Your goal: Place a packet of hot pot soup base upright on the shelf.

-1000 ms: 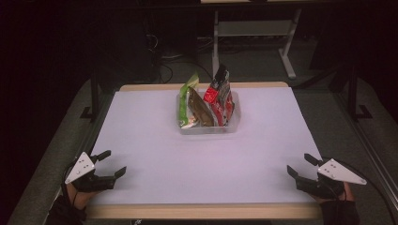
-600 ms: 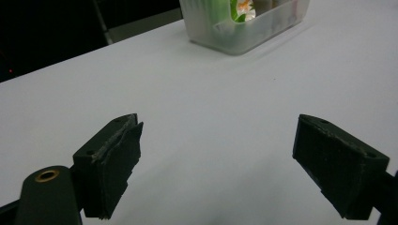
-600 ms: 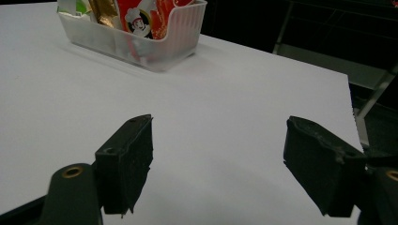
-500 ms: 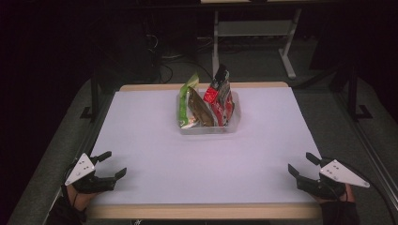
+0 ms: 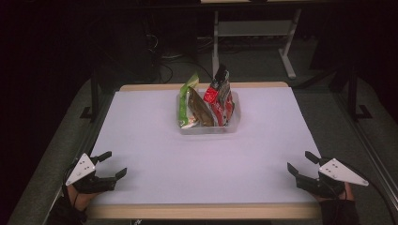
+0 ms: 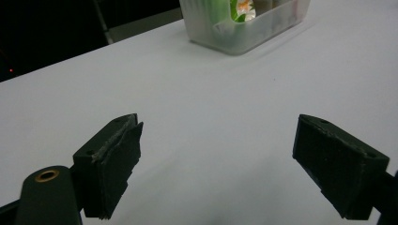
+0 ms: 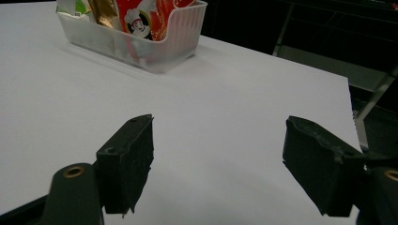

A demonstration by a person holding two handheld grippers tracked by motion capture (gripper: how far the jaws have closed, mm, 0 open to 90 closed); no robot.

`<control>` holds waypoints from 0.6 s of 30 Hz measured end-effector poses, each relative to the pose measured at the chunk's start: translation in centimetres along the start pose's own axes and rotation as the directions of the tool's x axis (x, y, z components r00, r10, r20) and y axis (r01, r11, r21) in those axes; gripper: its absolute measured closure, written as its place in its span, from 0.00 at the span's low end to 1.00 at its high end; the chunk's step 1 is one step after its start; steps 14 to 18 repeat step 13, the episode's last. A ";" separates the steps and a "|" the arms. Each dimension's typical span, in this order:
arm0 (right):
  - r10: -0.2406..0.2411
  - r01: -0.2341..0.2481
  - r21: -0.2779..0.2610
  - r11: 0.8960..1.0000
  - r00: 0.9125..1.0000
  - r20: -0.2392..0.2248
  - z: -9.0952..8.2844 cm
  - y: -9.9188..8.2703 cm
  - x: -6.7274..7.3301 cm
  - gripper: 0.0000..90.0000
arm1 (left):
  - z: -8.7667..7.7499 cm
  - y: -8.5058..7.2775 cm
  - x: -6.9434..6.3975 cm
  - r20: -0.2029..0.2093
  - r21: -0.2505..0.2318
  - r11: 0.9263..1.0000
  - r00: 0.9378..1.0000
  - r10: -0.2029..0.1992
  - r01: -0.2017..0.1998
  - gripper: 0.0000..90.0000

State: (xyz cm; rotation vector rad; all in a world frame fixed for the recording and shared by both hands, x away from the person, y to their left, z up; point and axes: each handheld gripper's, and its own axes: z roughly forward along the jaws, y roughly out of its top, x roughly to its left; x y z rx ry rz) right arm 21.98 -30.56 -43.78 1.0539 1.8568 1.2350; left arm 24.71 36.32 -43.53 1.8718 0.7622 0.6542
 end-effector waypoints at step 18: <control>0.003 -0.003 0.014 1.000 1.000 -0.005 0.1 -0.2 0.0 0.27 | 0.7 0.1 0.0 0.010 0.012 1.000 1.000 0.003 -0.003 0.16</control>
